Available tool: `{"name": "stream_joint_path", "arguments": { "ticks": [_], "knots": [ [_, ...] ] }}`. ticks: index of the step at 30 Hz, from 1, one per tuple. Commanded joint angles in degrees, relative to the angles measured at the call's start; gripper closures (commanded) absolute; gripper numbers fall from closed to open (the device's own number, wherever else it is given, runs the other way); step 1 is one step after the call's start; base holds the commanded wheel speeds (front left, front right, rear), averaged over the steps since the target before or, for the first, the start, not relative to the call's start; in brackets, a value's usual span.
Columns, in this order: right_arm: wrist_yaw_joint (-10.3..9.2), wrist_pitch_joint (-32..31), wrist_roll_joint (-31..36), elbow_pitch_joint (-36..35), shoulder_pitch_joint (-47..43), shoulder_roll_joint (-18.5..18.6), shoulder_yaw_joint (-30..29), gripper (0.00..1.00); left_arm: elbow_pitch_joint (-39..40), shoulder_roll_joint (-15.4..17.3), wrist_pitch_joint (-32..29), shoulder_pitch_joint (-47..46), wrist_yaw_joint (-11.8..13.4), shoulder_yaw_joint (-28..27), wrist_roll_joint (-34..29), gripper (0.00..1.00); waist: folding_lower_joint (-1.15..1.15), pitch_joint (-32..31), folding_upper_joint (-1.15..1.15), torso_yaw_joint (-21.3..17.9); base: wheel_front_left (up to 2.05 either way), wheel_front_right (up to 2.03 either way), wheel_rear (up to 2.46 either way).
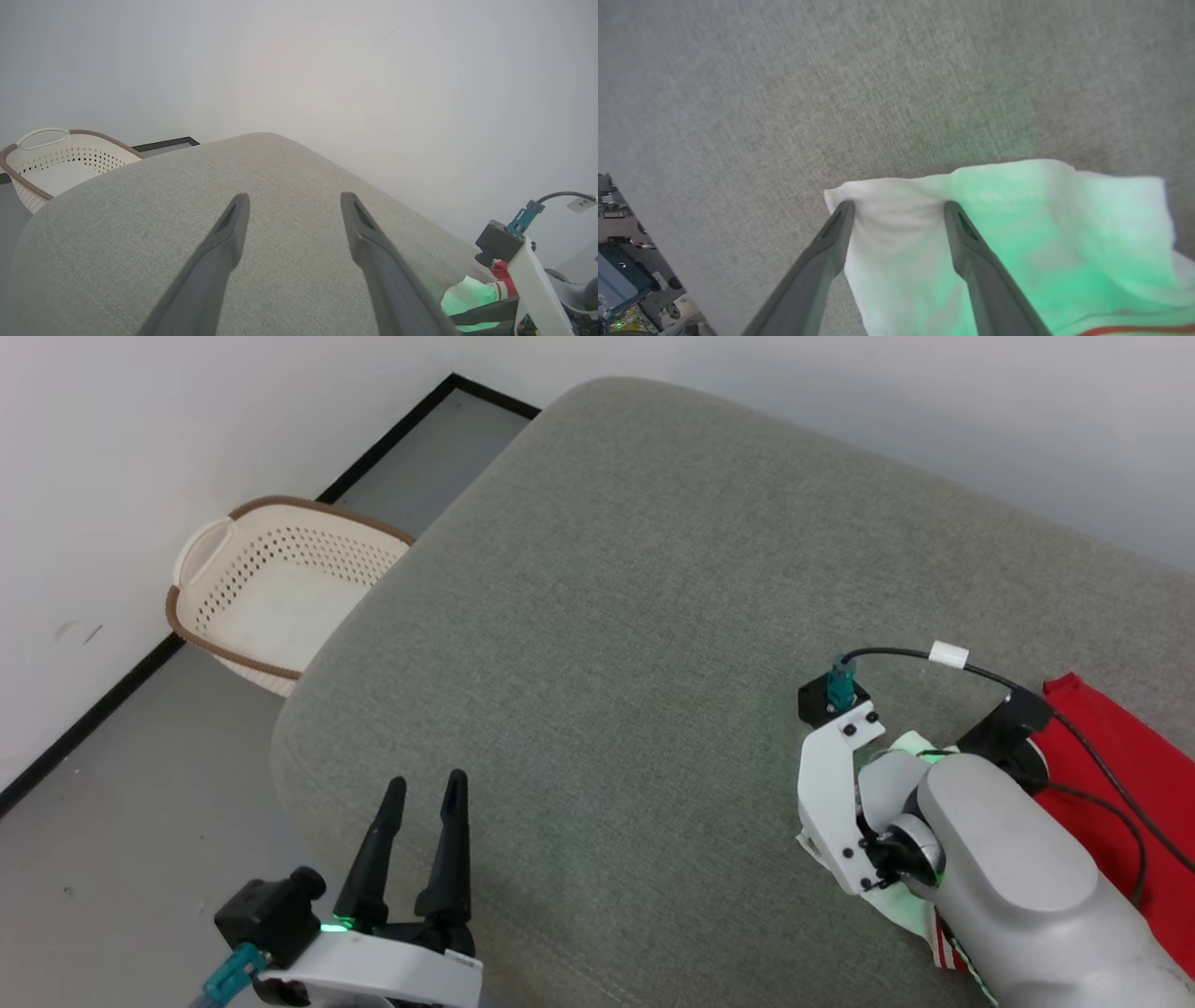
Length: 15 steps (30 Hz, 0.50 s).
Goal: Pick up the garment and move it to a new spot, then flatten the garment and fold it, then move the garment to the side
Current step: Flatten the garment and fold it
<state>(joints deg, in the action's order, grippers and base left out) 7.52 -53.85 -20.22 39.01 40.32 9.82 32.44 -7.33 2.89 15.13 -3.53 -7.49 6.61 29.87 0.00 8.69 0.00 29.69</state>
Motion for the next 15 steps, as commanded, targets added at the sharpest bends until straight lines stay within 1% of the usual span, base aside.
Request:
{"name": "stream_joint_path", "arguments": {
  "ticks": [1,2,8,15],
  "knots": [
    [-0.06,1.2,-0.6,2.5,0.0,-0.3,0.6,0.92,0.2,0.0,0.0,-0.4,0.0,0.0,0.4,0.00,0.00,0.6,0.00,0.2,0.00,0.00,0.00],
    [-0.06,1.6,-0.7,3.4,0.3,-0.3,0.8,1.00,0.1,0.0,0.0,-0.5,0.0,0.1,0.4,0.00,0.00,0.7,0.00,0.2,0.00,0.00,0.00],
    [-0.05,3.8,-2.4,5.6,2.9,0.1,1.7,1.00,-0.3,0.0,0.0,-0.8,0.0,0.3,0.5,0.00,0.00,0.3,0.00,0.0,0.00,0.00,0.00],
    [-0.06,7.9,-5.2,4.2,4.8,0.8,1.1,1.00,-1.3,0.0,0.0,-1.2,0.0,1.1,-0.6,0.00,0.00,-1.1,0.00,-0.6,0.00,0.00,0.00]
  ]
}}
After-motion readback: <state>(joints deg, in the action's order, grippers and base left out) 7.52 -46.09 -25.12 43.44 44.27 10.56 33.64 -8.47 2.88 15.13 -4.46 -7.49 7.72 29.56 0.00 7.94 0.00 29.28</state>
